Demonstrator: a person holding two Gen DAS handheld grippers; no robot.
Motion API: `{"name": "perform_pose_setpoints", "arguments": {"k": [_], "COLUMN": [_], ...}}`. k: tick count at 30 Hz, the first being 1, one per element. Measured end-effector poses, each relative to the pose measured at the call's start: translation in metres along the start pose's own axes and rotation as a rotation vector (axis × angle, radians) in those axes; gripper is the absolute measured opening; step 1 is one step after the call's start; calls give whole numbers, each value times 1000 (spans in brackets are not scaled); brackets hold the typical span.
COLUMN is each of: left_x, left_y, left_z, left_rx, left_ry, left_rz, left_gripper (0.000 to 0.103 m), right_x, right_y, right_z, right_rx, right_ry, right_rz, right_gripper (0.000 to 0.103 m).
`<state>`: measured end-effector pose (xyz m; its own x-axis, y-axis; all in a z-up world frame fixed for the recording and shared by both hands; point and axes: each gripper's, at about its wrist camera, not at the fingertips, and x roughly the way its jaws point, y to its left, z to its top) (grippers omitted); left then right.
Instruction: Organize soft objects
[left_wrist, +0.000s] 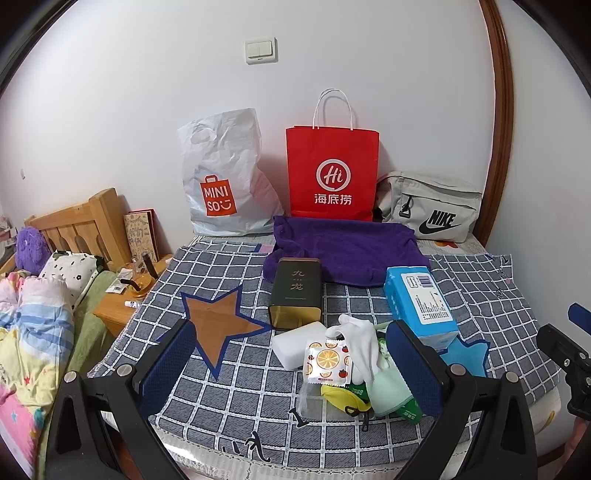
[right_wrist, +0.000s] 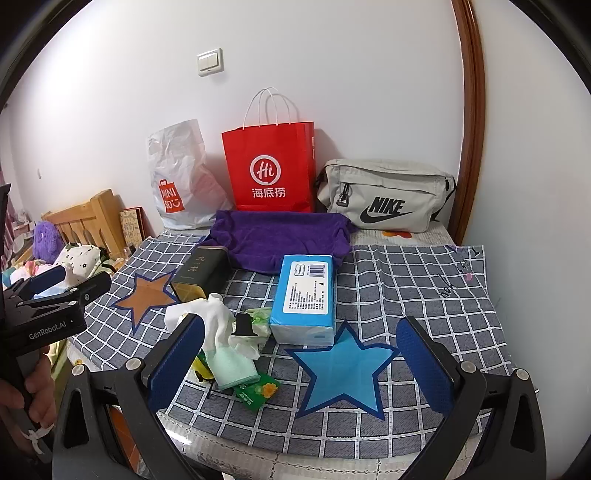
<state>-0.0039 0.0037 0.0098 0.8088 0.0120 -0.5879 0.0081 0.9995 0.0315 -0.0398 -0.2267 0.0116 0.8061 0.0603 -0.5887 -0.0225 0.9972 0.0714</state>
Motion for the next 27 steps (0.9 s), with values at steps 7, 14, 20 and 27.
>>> {"name": "perform_pose_setpoints", "arguments": {"k": [7, 14, 20, 27], "left_x": [1, 22, 56, 89], "left_y": [1, 2, 15, 33], "left_z": [2, 1, -10, -25], "left_rx": [3, -6, -41, -65], "left_ry": [3, 40, 108, 164], "left_rz": [-10, -14, 14, 46], "left_gripper": [103, 103, 103, 103], "right_x": [3, 20, 50, 94], "right_y": [0, -1, 2, 18], "right_z": [-1, -1, -10, -21], "right_rx": [3, 10, -3, -56], "right_ry": [1, 23, 79, 156], "right_rz": [8, 23, 41, 76], "right_gripper": [103, 103, 102, 92]}}
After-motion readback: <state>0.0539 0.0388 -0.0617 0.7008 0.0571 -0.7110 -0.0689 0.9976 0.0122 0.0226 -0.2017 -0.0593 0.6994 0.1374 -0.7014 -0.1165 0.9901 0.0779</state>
